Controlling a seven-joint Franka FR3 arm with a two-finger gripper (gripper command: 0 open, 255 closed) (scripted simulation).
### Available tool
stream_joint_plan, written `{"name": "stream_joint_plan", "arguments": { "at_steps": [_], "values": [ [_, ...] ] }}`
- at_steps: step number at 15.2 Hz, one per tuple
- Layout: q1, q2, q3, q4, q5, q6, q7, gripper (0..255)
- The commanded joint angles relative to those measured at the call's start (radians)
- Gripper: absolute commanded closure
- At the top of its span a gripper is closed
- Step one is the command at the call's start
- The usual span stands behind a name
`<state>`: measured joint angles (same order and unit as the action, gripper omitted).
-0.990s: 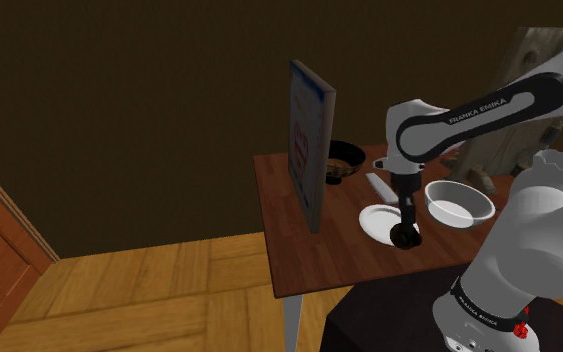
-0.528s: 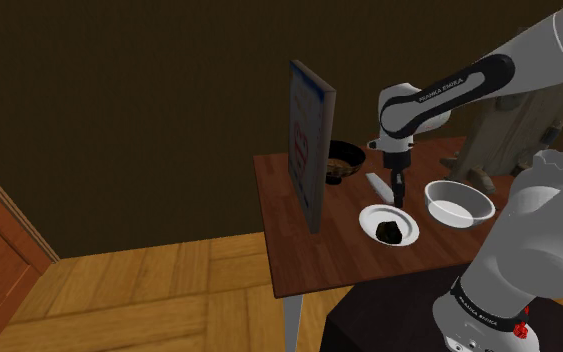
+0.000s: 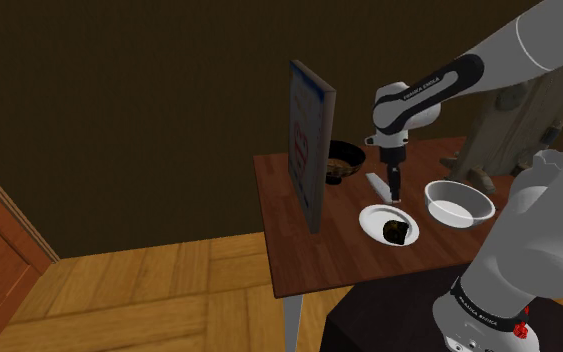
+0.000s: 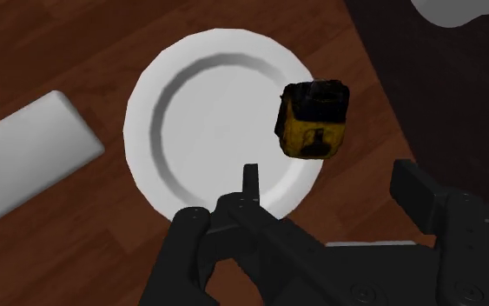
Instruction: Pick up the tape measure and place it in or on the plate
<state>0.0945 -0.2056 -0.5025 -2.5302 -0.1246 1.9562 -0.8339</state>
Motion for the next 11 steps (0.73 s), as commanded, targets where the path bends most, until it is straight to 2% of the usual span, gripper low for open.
{"name": "stream_joint_plan", "arguments": {
  "at_steps": [1, 5, 11],
  "values": [
    [0.001, 0.008, 0.002, -0.054, -0.004, 0.066, 0.016, 0],
    [0.007, 0.054, 0.003, -0.166, -0.004, 0.226, 0.044, 0],
    [0.013, 0.119, -0.003, -0.22, 0.018, 0.34, 0.028, 0]
  ]
}}
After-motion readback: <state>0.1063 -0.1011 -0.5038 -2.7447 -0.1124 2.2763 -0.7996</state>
